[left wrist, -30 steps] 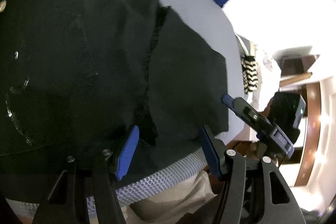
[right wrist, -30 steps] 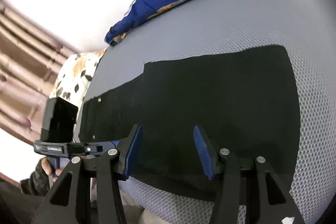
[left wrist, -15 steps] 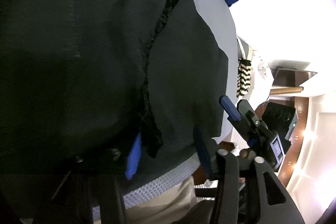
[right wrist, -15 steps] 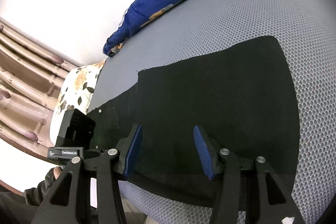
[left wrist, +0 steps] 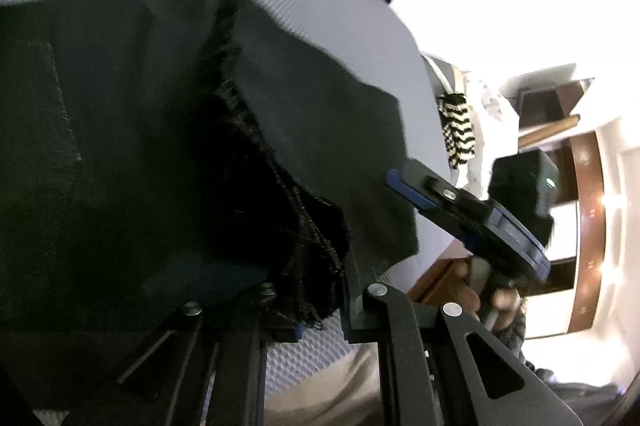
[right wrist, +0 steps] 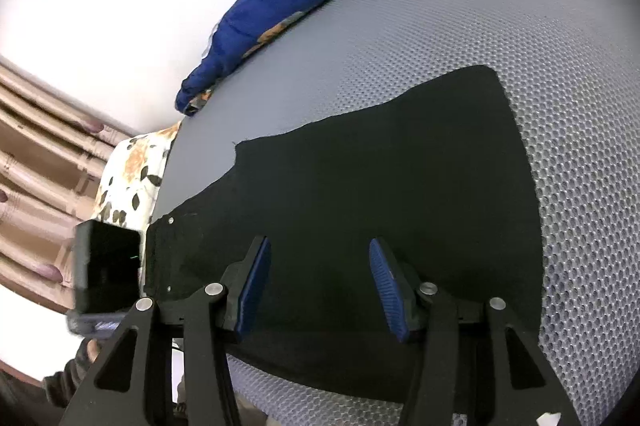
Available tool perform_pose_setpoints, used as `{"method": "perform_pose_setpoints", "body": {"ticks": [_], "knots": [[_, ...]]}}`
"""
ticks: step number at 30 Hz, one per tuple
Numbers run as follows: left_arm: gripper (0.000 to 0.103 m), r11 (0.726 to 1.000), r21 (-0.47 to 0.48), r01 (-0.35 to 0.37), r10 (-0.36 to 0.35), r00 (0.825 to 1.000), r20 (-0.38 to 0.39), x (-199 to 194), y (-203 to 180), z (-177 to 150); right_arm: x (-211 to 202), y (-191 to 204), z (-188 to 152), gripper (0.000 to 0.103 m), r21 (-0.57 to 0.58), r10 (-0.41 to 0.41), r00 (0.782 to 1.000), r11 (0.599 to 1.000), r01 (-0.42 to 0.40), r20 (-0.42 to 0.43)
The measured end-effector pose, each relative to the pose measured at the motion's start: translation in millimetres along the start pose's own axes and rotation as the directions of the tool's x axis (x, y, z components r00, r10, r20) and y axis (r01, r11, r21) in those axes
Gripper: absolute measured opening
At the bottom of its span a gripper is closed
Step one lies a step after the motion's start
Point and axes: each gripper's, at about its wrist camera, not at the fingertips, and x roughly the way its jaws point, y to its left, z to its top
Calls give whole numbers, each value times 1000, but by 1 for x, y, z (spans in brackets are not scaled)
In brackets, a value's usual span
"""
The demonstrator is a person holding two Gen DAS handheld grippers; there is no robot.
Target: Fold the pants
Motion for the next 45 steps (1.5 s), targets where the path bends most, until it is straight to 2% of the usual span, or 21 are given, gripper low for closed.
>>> {"method": "perform_pose_setpoints", "body": {"ticks": [4, 8, 12, 13, 16, 19, 21, 24, 26, 28, 30, 32, 37, 39, 40, 43, 45], "knots": [[13, 998, 23, -63, 64, 998, -18, -5, 5, -6, 4, -1, -1, 50, 1, -13, 1000, 1000, 13, -13], [15, 990, -38, -135, 131, 988, -84, 14, 25, -7, 15, -2, -4, 49, -4, -77, 995, 997, 77, -57], [26, 988, -49, -145, 140, 986, -92, 7, 26, -4, 17, -1, -6, 48, -27, -107, 992, 994, 105, -67], [31, 986, -43, -160, 156, 984, -84, 3, 24, -3, 18, -2, -6, 48, -23, -106, 992, 994, 105, -69], [31, 971, 5, -240, 240, 970, -36, -14, 22, -2, 17, -3, -6, 49, -18, -100, 993, 995, 99, -69], [31, 969, 16, -247, 247, 969, 7, -30, 22, -2, 17, -5, -7, 50, -16, -97, 993, 995, 96, -70], [31, 957, 27, -290, 289, 956, 50, -38, 20, 1, 18, -1, -7, 51, -30, -109, 991, 994, 107, -73], [31, 943, 73, -324, 315, 943, 108, -39, 7, 8, 18, 12, -7, 52, -92, -161, 984, 984, 154, -78], [33, 933, 120, -338, 322, 936, 140, -34, -4, 14, 14, 22, -4, 52, -142, -193, 981, 972, 186, -34], [44, 927, 176, -331, 307, 940, 151, -22, -17, 22, 10, 30, 5, 52, -197, -253, 967, 947, 252, 21], [44, 919, 225, -324, 291, 942, 169, -10, -27, 34, 13, 31, 19, 52, -229, -295, 954, 927, 298, 47], [44, 906, 271, -326, 285, 942, 179, 5, -34, 49, 15, 27, 32, 51, -219, -312, 948, 923, 317, 57], [44, 888, 292, -354, 312, 933, 181, 33, -33, 77, 24, 18, 56, 50, -223, -366, 927, 900, 374, 79], [44, 870, 288, -400, 359, 915, 184, 41, -26, 86, 33, 11, 61, 47, -221, -392, 918, 891, 396, 65], [44, 869, 275, -411, 373, 910, 179, 43, -18, 90, 35, 9, 62, 46, -218, -391, 919, 893, 394, 60], [43, 888, 256, -382, 348, 922, 170, 45, -6, 95, 39, 4, 62, 44, -217, -389, 919, 893, 393, 63], [43, 886, 262, -383, 349, 922, 167, 44, -6, 93, 38, 4, 62, 44, -213, -388, 919, 895, 393, 64]]}}
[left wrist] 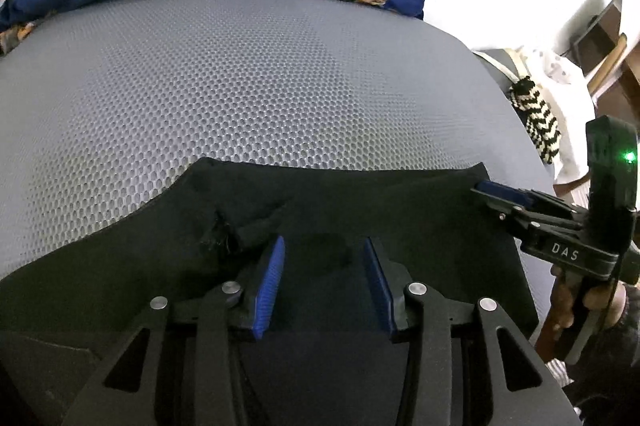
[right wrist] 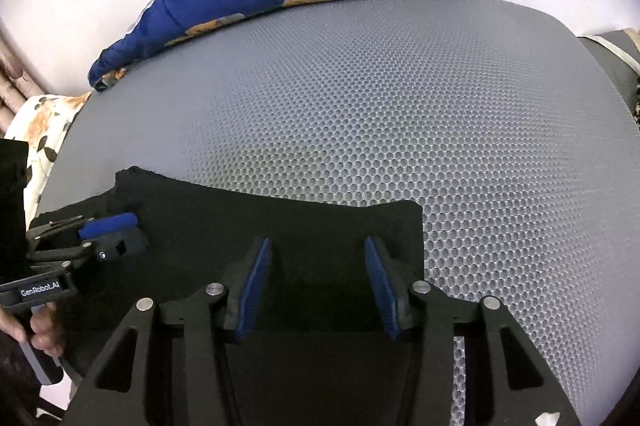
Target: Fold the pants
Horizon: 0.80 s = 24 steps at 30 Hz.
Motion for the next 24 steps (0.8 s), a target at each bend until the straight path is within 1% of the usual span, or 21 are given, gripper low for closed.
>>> {"method": "perform_pose_setpoints", "body": {"ticks": [2, 5, 6, 9, 12, 14, 15, 16, 19, 24], "knots": [[44, 1000, 13, -13, 13, 1000, -1, -8, -1, -8, -3, 0, -1, 45, 3, 3, 1000, 1000, -3, -6], [45, 999, 46, -10, 11, 1000, -21, -20, -4, -27, -10, 0, -11, 45, 5, 14, 1000, 1000, -14, -26], [46, 999, 46, -4, 5, 999, -36, -23, -3, -36, -12, -1, -17, 45, 7, 21, 999, 1000, -21, -40], [46, 999, 42, 6, -4, 999, -42, -37, -1, -59, -17, -1, -36, 46, 0, 30, 998, 1000, -30, -63], [52, 1000, 18, 4, -3, 998, -63, -47, 4, -80, -24, 5, -54, 47, -22, 30, 996, 999, -32, -87], [52, 1000, 19, 8, -7, 999, -49, -54, 5, -90, -28, 9, -63, 47, -17, 42, 993, 999, -44, -108], [52, 1000, 15, 6, -5, 998, -55, -57, 6, -95, -30, 10, -67, 48, -15, 48, 992, 999, -50, -115], [52, 1000, 4, 9, -9, 998, -55, -61, 6, -98, -31, 13, -71, 50, -16, 59, 990, 998, -61, -125], [52, 999, -43, 12, -14, 999, -47, -72, 11, -104, -33, 28, -81, 50, -39, 72, 987, 996, -78, -145], [52, 998, -67, -13, 14, 1000, 14, -97, 14, -110, -30, 65, -93, 50, -100, 128, 974, 984, -148, -186]]}}
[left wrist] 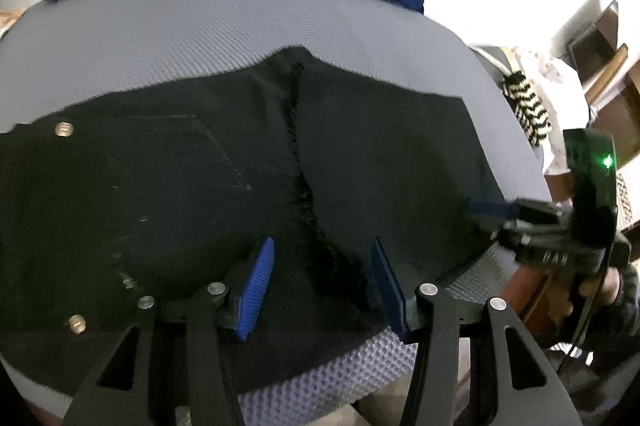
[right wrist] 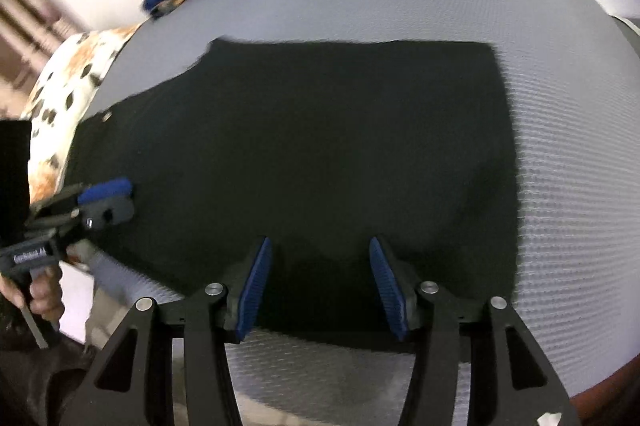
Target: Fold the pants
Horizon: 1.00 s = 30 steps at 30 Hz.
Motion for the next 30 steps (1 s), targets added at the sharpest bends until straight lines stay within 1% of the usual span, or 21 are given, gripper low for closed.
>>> {"method": "perform_pose_setpoints", "body": {"ticks": [5, 11, 16, 18, 22, 24, 26, 30], "knots": [[52, 999, -47, 6, -4, 999, 32, -22, 10, -6, 11, 33, 2, 50, -68, 19, 1000, 997, -20, -13], [52, 995, -90, -31, 37, 997, 70, -48, 26, -7, 20, 61, 4, 50, -115, 58, 998, 991, -62, -40], [53, 988, -140, -60, 75, 992, 104, -73, 51, -8, 26, 78, 7, 50, -137, 75, 995, 987, -83, -58], [53, 982, -169, -82, 101, 989, 108, -82, 65, -10, 29, 84, 7, 50, -144, 85, 994, 985, -93, -66], [53, 969, -228, -92, 121, 986, 117, -96, 91, -17, 33, 97, 8, 50, -177, 88, 993, 979, -100, -77], [53, 962, -250, -111, 144, 982, 118, -102, 104, -20, 35, 103, 8, 51, -191, 90, 993, 976, -104, -82], [53, 957, -269, -111, 148, 981, 121, -109, 115, -25, 37, 107, 9, 53, -200, 91, 992, 974, -108, -89], [53, 943, -313, -118, 164, 978, 125, -119, 136, -33, 40, 114, 11, 54, -208, 90, 992, 972, -108, -93]]}}
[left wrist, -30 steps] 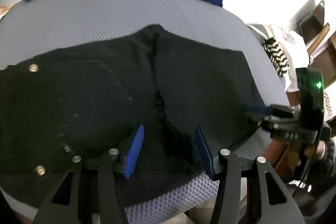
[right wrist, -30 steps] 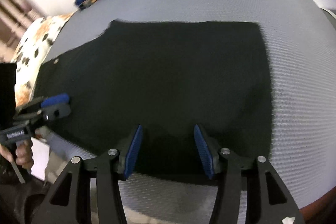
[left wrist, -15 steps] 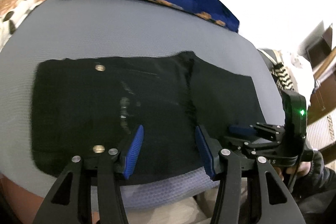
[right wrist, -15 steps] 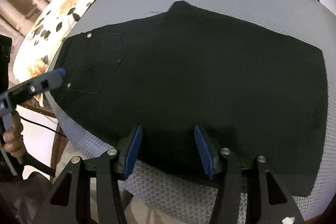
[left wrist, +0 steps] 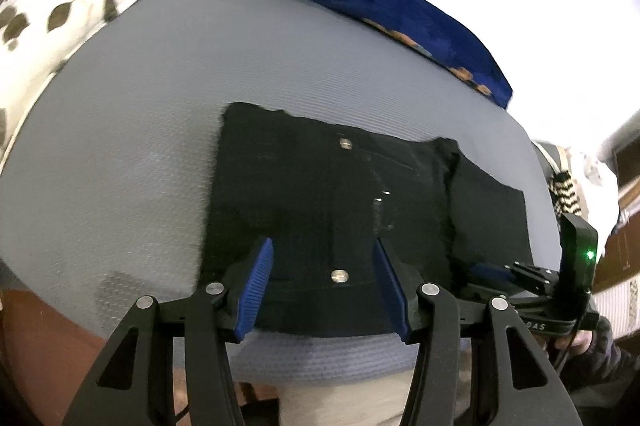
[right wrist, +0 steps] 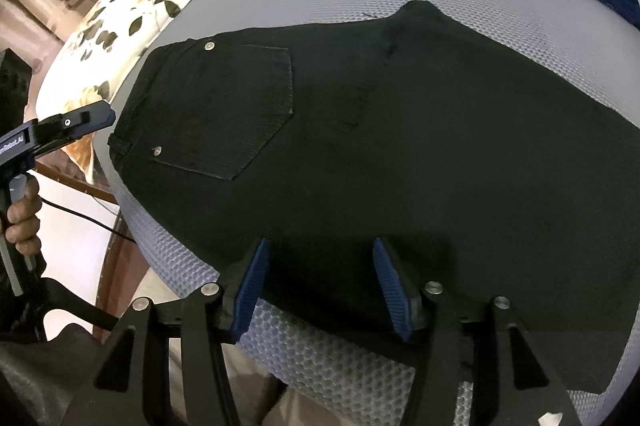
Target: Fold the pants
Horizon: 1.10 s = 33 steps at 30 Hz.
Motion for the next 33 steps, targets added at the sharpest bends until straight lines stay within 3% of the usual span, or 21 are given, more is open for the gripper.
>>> {"method": "perform_pose_setpoints", "body": {"ticks": [6, 8, 11, 16, 23, 33], "knots": [[54, 994, -95, 46, -48, 999, -12, -3, 33, -3, 3, 4, 5, 58, 18, 15, 1000, 1000, -15, -1], [54, 990, -124, 67, -70, 997, -24, -4, 43, -6, 3, 1, 7, 65, 51, 51, 999, 997, -51, 3], [54, 980, -174, 100, -108, 993, -37, -4, 58, -10, 4, -4, 8, 68, 97, 89, 996, 991, -90, 11], [54, 948, -280, 153, -177, 982, -64, 3, 81, -20, 5, -9, 11, 71, 153, 125, 992, 980, -126, 12], [54, 885, -405, 229, -286, 954, -85, 15, 105, -30, 8, -3, 12, 78, 141, 109, 994, 984, -108, 3], [58, 821, -490, 293, -381, 920, -88, 38, 117, -37, 11, -1, 14, 80, 146, 93, 996, 985, -91, -5]]}}
